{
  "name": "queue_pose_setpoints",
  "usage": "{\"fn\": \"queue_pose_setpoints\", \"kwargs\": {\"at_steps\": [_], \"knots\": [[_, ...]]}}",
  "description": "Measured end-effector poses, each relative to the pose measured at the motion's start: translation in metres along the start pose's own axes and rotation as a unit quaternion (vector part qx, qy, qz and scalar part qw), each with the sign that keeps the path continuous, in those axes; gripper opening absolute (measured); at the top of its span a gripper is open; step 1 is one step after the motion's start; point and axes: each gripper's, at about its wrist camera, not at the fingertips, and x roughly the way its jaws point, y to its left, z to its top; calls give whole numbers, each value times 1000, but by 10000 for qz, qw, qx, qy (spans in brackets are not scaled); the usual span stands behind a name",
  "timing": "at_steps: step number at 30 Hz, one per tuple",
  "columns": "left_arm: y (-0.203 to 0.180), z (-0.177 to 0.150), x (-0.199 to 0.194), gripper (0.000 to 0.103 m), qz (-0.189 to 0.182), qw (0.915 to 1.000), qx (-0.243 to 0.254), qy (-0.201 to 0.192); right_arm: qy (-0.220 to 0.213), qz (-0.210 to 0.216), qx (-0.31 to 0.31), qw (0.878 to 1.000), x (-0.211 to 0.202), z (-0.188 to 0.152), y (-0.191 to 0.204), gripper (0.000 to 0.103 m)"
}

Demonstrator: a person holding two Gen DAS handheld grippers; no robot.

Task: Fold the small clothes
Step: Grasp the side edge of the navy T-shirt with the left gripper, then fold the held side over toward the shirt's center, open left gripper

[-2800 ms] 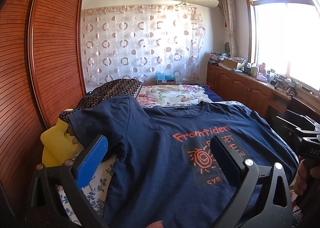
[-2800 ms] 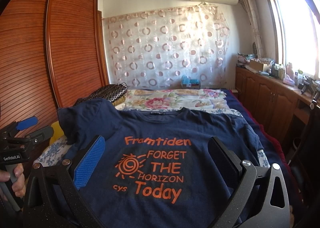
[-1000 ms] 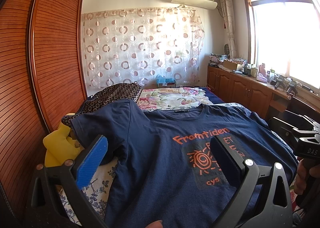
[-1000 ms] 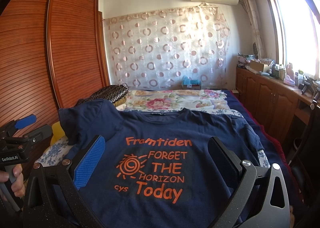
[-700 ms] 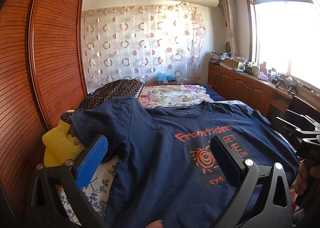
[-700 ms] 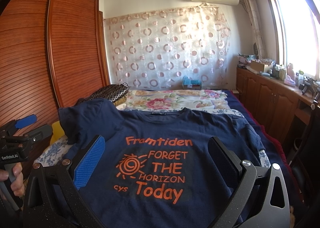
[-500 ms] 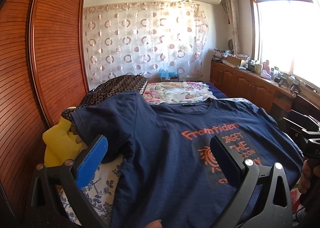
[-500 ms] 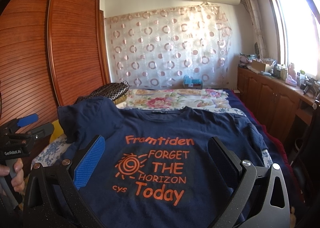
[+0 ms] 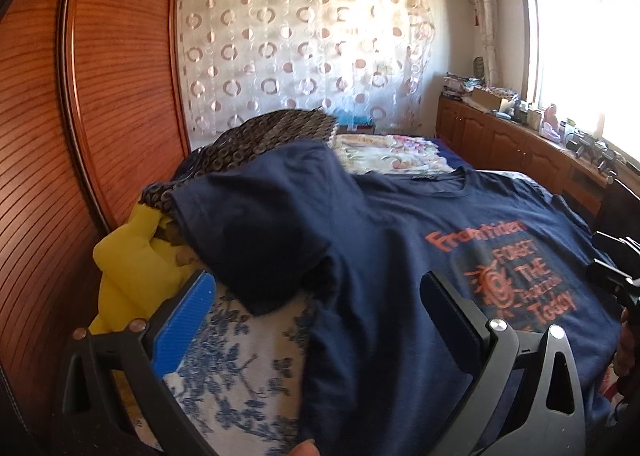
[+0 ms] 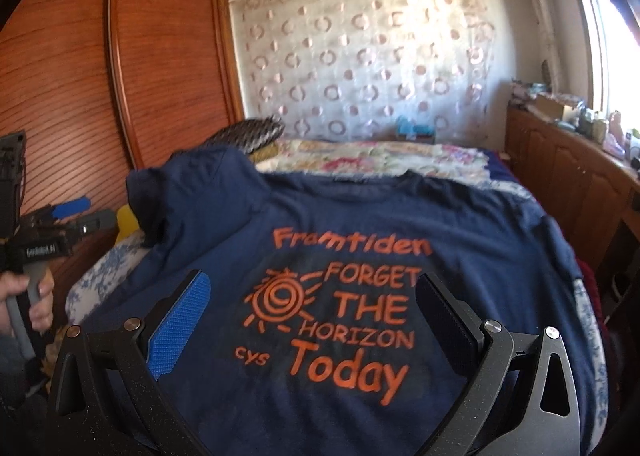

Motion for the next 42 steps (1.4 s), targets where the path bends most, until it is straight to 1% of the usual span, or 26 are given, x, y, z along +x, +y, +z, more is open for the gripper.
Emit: {"fn": "queue_pose_setpoints", "kwargs": {"at_steps": [3, 6, 9, 11, 12, 14, 16, 17, 18, 19, 20, 23, 27, 28, 29, 30, 31, 32, 34, 35, 38, 42], "knots": [[17, -2, 6, 103, -12, 9999, -133, 83, 147, 37, -82, 9999, 11, -6, 2, 103], [35, -4, 15, 103, -102, 9994, -276, 198, 271, 98, -84, 9995, 19, -11, 4, 103], [47, -8, 28, 97, -140, 9987, -322, 367, 387, 113, -132, 9991, 27, -16, 6, 103], [53, -8, 38, 89, -251, 9979, -367, 465, 449, 109, -175, 9988, 30, -18, 7, 103], [55, -8, 42, 88, -309, 9974, -394, 511, 473, 99, -207, 9986, 32, -19, 7, 103], [60, -5, 50, 81, -333, 9969, -462, 546, 515, 61, -274, 9983, 37, -20, 9, 103], [64, -2, 58, 78, -358, 9965, -502, 562, 555, 60, -304, 9980, 41, -21, 9, 103], [68, 0, 63, 75, -357, 9963, -515, 581, 566, 57, -311, 9979, 42, -21, 9, 103], [70, 1, 67, 73, -382, 9960, -536, 598, 558, 59, -328, 9979, 43, -21, 9, 103], [74, 2, 71, 68, -434, 9954, -583, 622, 552, 55, -350, 9978, 43, -21, 11, 103], [79, 3, 77, 66, -484, 9941, -672, 697, 553, 53, -360, 9978, 44, -22, 11, 103], [89, 3, 89, 65, -429, 9927, -813, 783, 576, 68, -314, 9978, 46, -23, 9, 103], [97, 1, 96, 64, -480, 9917, -865, 825, 567, 46, -298, 9979, 46, -24, 9, 103], [96, 0, 96, 58, -506, 9920, -830, 800, 561, 42, -308, 9979, 46, -24, 10, 103], [96, 0, 95, 48, -544, 9925, -777, 773, 558, 38, -320, 9979, 46, -24, 10, 103], [96, 0, 96, 45, -570, 9925, -758, 772, 556, 38, -331, 9979, 46, -24, 11, 103], [98, 0, 96, 37, -583, 9923, -758, 782, 554, 36, -342, 9979, 46, -24, 12, 103], [100, 0, 97, 23, -598, 9919, -771, 816, 549, 36, -347, 9979, 46, -24, 12, 103], [105, 1, 99, 8, -604, 9917, -786, 820, 547, 36, -351, 9979, 47, -25, 12, 103], [106, 0, 97, 3, -638, 9917, -783, 799, 547, 35, -352, 9979, 47, -25, 12, 103], [106, 2, 85, 0, -626, 9931, -766, 634, 541, 36, -350, 9979, 46, -24, 12, 103], [94, 14, 62, 0, -700, 9952, -579, 372, 537, 31, -354, 9979, 46, -25, 13, 103]]}}
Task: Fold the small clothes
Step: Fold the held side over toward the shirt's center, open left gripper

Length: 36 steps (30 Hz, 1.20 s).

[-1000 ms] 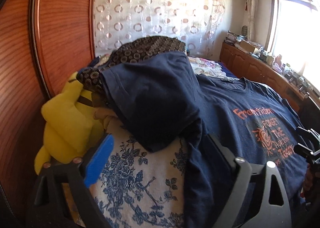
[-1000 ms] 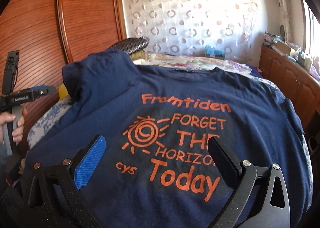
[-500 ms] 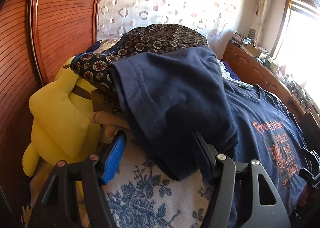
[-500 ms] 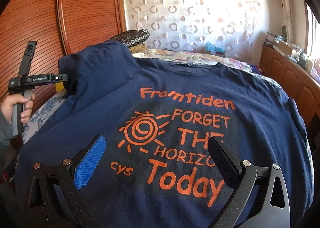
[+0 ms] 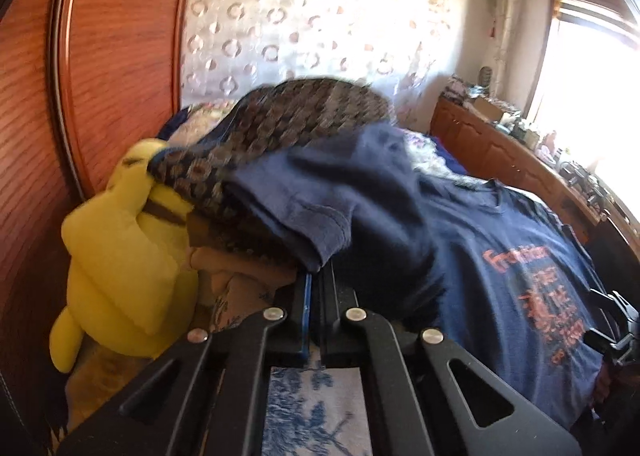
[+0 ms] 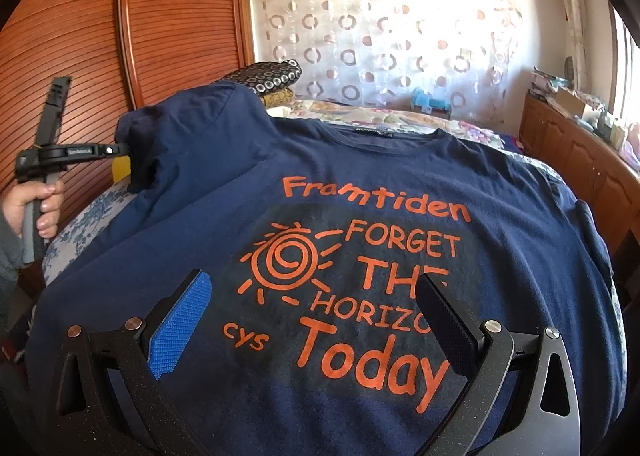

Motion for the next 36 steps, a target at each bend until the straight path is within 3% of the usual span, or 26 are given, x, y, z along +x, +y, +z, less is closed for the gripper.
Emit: {"fn": "queue_pose_setpoints", "kwargs": {"at_steps": [7, 12, 17, 23, 28, 32, 36], "knots": [[-65, 33, -20, 0, -369, 9970, 646, -213, -5, -8, 37, 10000, 0, -1, -1, 103], [-137, 50, -14, 0, -796, 9888, 1257, -113, -5, -6, 50, 10000, 0, -1, -2, 103], [-179, 46, -13, 16, -856, 9821, 1675, 39, 14, 7, 52, 10000, 1, -1, -2, 103], [-166, 29, -15, 37, -608, 9817, 1796, 197, 17, 9, 61, 10000, 1, -1, -2, 103], [-131, 9, -14, 40, -190, 9859, 1619, 374, 38, 34, 72, 10000, 1, -1, -1, 103], [-106, -6, -22, 43, -110, 9899, 1367, 368, 55, 188, -49, 9998, 1, 4, 1, 103], [-86, -20, -37, 45, -6, 9938, 1090, 236, 22, 415, -321, 9986, 5, 22, 15, 96]]}}
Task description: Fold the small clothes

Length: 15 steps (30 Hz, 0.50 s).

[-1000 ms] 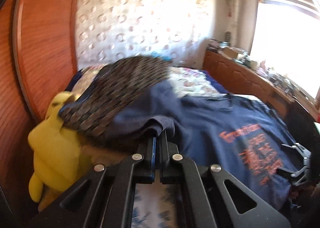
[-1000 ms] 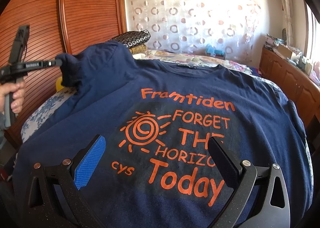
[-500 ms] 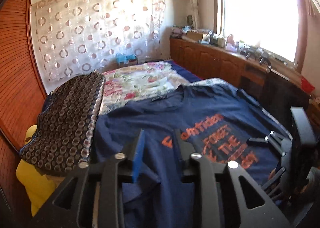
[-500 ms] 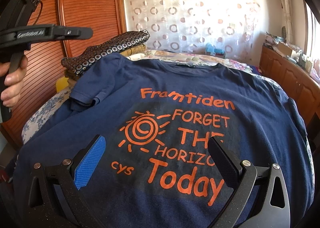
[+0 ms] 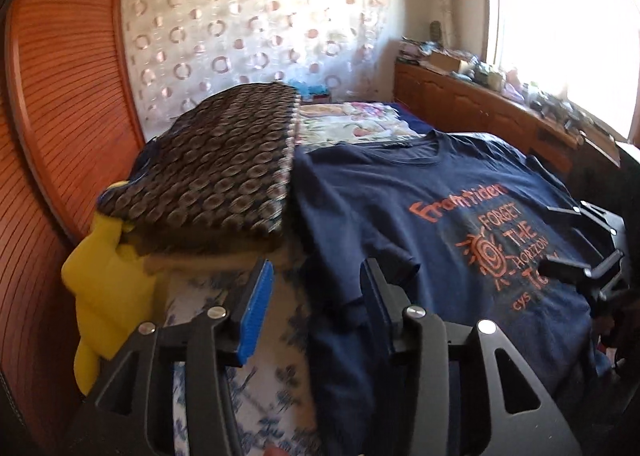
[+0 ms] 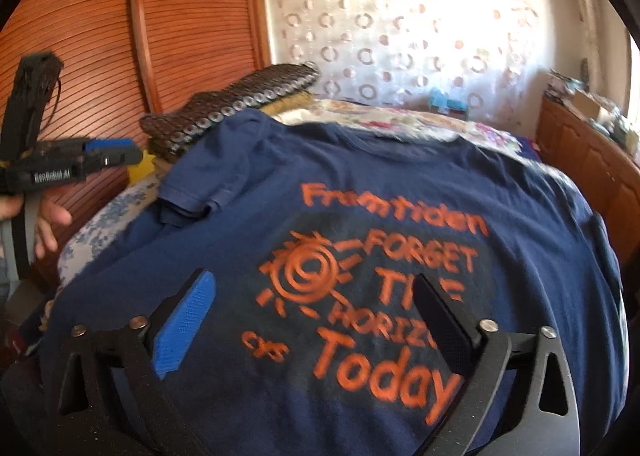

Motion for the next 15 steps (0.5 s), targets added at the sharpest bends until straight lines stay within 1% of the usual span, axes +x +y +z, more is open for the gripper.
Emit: {"fn": "queue_pose_setpoints", "kwargs": {"at_steps": [4, 7, 9, 11, 15], "knots": [[12, -11, -16, 47, 86, 9993, -294, -190, -159, 306, -518, 9981, 19, 27, 24, 88], [17, -15, -24, 48, 302, 9984, -379, -284, -154, 547, -748, 9956, 42, 44, 42, 82], [21, -17, -29, 48, 397, 9977, -413, -353, -65, 823, -774, 9936, 60, 56, 55, 77], [24, -19, -33, 48, 453, 9970, -474, -409, 21, 1007, -804, 9917, 76, 65, 66, 77], [30, -22, -40, 48, 535, 9958, -550, -505, 396, 1377, -763, 9867, 110, 74, 86, 76]]}}
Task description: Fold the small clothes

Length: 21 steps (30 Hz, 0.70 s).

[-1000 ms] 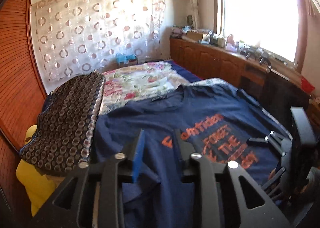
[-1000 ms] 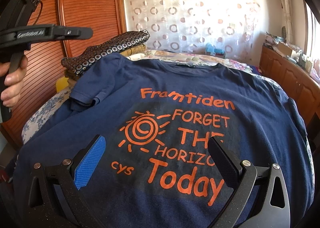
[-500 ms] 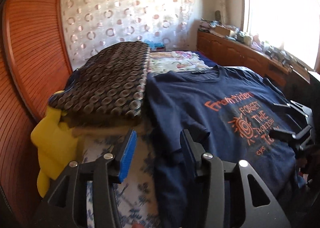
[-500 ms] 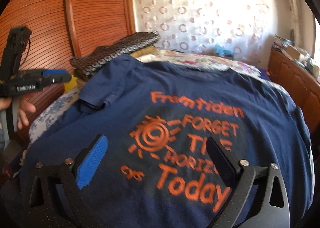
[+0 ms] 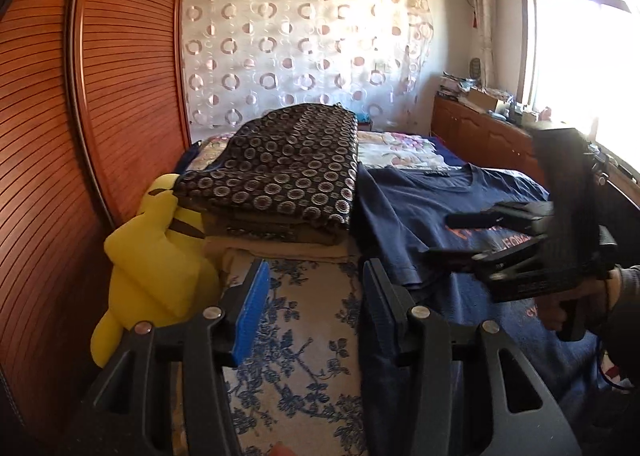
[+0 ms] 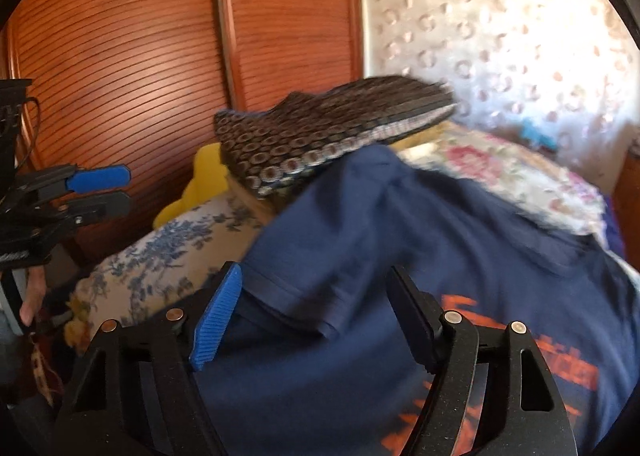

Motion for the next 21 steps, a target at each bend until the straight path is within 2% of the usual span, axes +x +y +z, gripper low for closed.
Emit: {"fn": "queue_pose_setpoints", "kwargs": {"at_steps": [4, 7, 8, 9, 10, 12, 17, 21], "knots": [[4, -3, 1, 48, 6, 10000, -63, -8, 276, 252, 40, 9993, 23, 4, 10, 71], [4, -6, 5, 48, -34, 10000, -91, 15, 560, 327, -25, 9979, 39, 1, 16, 58], [4, -7, 7, 48, -43, 9999, -92, 35, 635, 306, -57, 9975, 43, 0, 18, 46], [1, -9, 8, 48, -45, 9999, -83, 54, 706, 221, -124, 9972, 46, -1, 20, 25], [0, -10, 9, 48, -46, 9999, -79, 64, 720, 172, -164, 9971, 46, -2, 19, 18], [-3, -12, 11, 48, -89, 9999, -78, 89, 612, 235, -108, 9978, 40, -1, 13, 9], [-13, -17, 16, 48, -191, 9997, -35, 158, 210, 370, 243, 9988, 10, 12, -14, 5], [-21, -18, 18, 48, -265, 9994, 10, 200, -19, 261, 395, 9989, -10, 24, -34, 5]]}}
